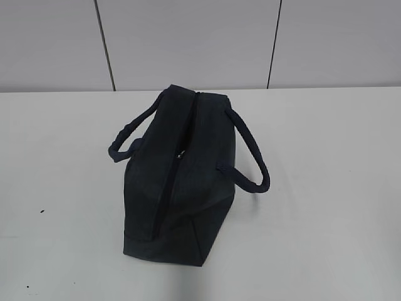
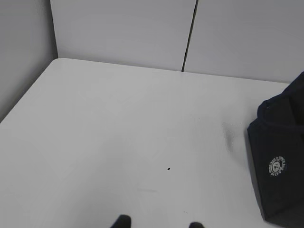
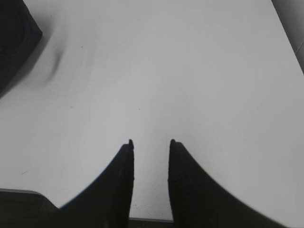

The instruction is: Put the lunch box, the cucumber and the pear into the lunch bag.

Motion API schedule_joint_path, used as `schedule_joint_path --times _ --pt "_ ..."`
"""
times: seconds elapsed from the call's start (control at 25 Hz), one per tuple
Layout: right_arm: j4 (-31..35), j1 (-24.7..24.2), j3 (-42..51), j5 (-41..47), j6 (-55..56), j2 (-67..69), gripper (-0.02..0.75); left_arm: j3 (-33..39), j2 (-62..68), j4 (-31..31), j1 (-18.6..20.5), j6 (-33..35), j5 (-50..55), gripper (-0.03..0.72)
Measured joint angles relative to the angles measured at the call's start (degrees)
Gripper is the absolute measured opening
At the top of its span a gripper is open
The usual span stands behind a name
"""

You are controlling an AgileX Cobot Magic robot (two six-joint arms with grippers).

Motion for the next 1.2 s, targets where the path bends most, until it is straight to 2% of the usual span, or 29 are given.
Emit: schedule_joint_path --times 1.2 --pt "0.0 0.0 0.0 0.0 0.0 0.0 0.206 0.0 0.0 0.0 0.0 0.0 0.0 0.238"
